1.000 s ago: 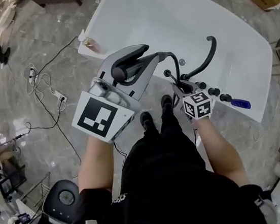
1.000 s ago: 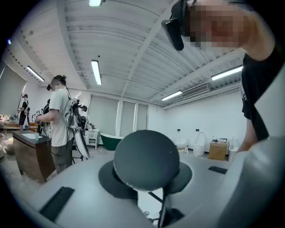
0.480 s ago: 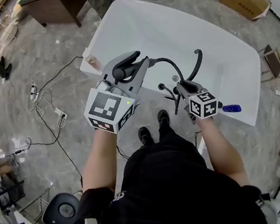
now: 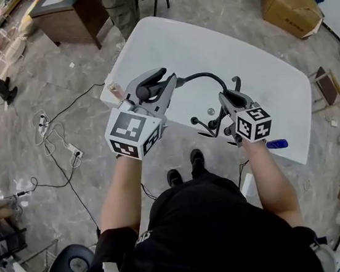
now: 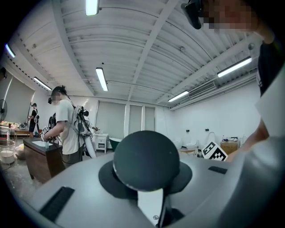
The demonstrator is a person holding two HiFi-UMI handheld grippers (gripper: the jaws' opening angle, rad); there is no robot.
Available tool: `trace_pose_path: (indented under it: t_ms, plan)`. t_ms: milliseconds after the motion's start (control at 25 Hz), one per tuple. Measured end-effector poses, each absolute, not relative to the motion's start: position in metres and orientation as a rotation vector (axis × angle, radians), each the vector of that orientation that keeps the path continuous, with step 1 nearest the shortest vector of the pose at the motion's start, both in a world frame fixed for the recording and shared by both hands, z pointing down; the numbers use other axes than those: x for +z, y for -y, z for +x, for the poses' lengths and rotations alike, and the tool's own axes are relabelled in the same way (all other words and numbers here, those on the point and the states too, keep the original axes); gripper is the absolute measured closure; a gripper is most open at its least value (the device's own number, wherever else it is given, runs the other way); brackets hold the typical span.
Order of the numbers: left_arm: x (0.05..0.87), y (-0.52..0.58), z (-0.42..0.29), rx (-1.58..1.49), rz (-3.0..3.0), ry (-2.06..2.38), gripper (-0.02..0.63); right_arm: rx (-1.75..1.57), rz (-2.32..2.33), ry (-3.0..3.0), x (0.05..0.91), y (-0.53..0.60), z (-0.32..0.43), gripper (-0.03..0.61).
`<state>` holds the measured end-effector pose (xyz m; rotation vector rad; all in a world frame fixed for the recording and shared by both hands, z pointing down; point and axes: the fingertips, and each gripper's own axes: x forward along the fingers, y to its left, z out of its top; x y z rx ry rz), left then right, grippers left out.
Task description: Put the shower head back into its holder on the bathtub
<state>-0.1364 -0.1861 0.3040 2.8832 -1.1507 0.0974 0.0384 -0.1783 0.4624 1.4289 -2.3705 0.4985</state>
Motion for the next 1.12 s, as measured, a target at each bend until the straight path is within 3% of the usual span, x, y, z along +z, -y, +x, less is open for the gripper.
trace_pose_path:
  t_ms: [640,1120]
  plan:
    - [0.312,0.205,-0.128,0.162,2.849,1.187,0.515,0.447,1.363,2.391,0.448,0.224,0.033,0.505]
    - [0.340,0.224,-0.128,0.230,2.748,1.249,0.515,0.662,1.228,2.344,0.524,0.230,0.028,0.503]
